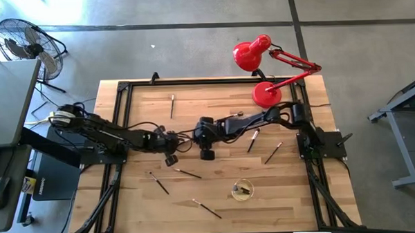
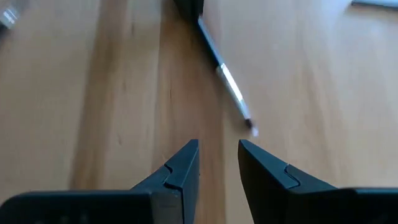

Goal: Pick & Place Makeup Brushes
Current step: Put the eyeshadow brush into the gold makeup holder

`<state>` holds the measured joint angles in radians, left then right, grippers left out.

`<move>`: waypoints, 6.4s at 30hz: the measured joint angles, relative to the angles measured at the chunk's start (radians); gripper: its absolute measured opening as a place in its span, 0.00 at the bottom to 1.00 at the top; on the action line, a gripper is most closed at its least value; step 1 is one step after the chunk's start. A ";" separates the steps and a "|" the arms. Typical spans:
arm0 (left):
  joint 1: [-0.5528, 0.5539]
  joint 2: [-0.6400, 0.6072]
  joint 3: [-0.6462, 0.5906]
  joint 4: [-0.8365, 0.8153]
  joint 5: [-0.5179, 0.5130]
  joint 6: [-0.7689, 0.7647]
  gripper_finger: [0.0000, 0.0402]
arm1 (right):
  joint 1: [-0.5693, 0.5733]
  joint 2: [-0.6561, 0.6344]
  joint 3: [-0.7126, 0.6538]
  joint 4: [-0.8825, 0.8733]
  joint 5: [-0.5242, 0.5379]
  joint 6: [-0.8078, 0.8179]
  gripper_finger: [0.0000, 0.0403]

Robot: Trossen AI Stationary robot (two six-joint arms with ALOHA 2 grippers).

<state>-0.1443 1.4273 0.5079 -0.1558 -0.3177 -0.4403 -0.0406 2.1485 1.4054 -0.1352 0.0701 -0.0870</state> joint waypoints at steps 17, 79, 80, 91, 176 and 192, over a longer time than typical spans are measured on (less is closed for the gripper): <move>0.000 -0.001 0.002 0.007 0.029 0.043 0.00 | -0.006 0.051 0.000 0.079 0.130 0.001 0.26; 0.000 -0.004 0.077 -0.007 -0.033 0.148 0.33 | -0.002 0.000 -0.004 0.061 0.007 0.025 0.00; 0.000 -0.004 0.081 -0.023 -0.033 0.148 0.33 | -0.001 0.000 -0.004 0.065 0.005 0.025 0.00; 0.001 -0.004 0.082 -0.090 -0.009 0.073 0.33 | 0.011 -0.005 -0.002 0.102 -0.010 0.016 0.00; 0.000 -0.109 -0.238 1.032 -0.072 0.041 0.00 | 0.008 -0.253 -0.383 0.976 0.040 0.506 0.38; 0.000 -0.100 -0.233 1.010 0.019 0.051 0.01 | 0.007 -0.253 -0.383 0.971 -0.034 0.478 0.05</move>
<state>-0.1447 1.3270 0.2749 0.8537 -0.2982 -0.3896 -0.0340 1.8957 1.0225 0.8358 0.0363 0.3908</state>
